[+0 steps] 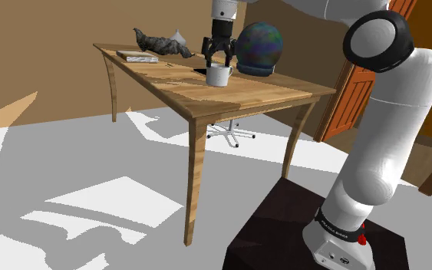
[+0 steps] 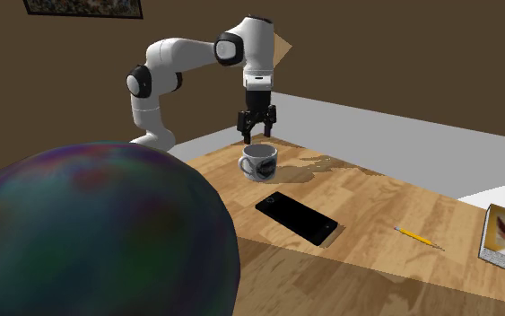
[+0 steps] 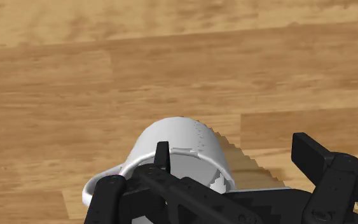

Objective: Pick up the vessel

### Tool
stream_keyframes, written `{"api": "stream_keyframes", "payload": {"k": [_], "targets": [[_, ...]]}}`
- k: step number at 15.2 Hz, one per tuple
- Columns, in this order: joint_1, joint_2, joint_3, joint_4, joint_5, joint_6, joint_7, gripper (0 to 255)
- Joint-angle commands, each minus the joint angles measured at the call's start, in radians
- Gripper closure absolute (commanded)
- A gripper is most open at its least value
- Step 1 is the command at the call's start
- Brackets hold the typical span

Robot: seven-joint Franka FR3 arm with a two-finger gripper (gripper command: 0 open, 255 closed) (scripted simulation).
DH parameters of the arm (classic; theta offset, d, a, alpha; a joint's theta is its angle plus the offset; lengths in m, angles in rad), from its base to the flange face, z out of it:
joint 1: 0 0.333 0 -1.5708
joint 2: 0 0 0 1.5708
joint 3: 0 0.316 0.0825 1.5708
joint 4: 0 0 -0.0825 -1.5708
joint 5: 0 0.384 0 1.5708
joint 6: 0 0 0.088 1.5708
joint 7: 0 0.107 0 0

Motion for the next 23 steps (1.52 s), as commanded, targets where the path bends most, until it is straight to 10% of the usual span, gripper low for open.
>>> {"api": "stream_keyframes", "payload": {"k": [1,11,12,23], "targets": [[0.001,0.103,-0.001,0.161,-0.015,-0.049,0.003,0],[0.001,0.063,-0.002,0.001,-0.017,0.072,0.010,0],[0.000,0.065,-0.002,0.005,-0.017,0.071,0.008,255],[0.001,0.074,-0.002,0.045,-0.017,0.039,0.008,255]]}}
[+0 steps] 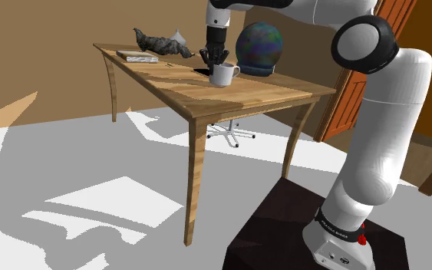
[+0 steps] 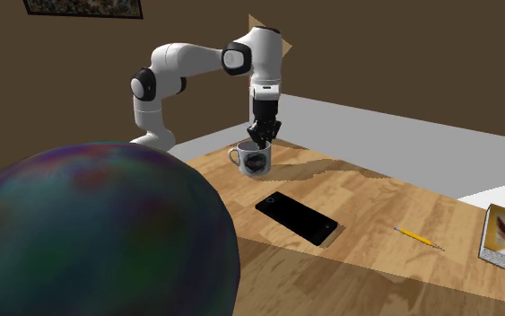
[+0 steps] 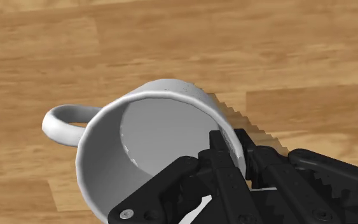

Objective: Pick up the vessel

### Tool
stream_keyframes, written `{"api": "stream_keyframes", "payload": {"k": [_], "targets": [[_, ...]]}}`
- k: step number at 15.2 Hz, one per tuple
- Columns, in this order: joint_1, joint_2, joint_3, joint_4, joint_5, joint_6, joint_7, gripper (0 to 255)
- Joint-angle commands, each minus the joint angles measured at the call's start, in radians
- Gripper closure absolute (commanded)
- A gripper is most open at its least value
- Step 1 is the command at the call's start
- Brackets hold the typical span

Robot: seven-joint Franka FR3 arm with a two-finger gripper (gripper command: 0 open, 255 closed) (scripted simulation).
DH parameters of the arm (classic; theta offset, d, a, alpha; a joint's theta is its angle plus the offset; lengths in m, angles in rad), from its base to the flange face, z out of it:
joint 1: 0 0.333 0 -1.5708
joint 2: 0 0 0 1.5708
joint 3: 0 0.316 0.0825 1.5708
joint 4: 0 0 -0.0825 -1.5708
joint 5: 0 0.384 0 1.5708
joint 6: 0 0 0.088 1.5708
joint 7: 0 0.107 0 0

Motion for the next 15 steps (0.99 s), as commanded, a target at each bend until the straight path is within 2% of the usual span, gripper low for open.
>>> {"api": "stream_keyframes", "payload": {"k": [1,8,13,15], "targets": [[0.001,0.012,0.001,0.040,0.000,-0.030,-0.001,255],[0.002,0.073,0.000,0.228,0.000,-0.156,-0.008,255],[0.003,0.148,0.000,0.414,-0.001,-0.268,-0.014,255],[0.003,0.150,0.000,0.421,-0.001,-0.272,-0.015,255]]}}
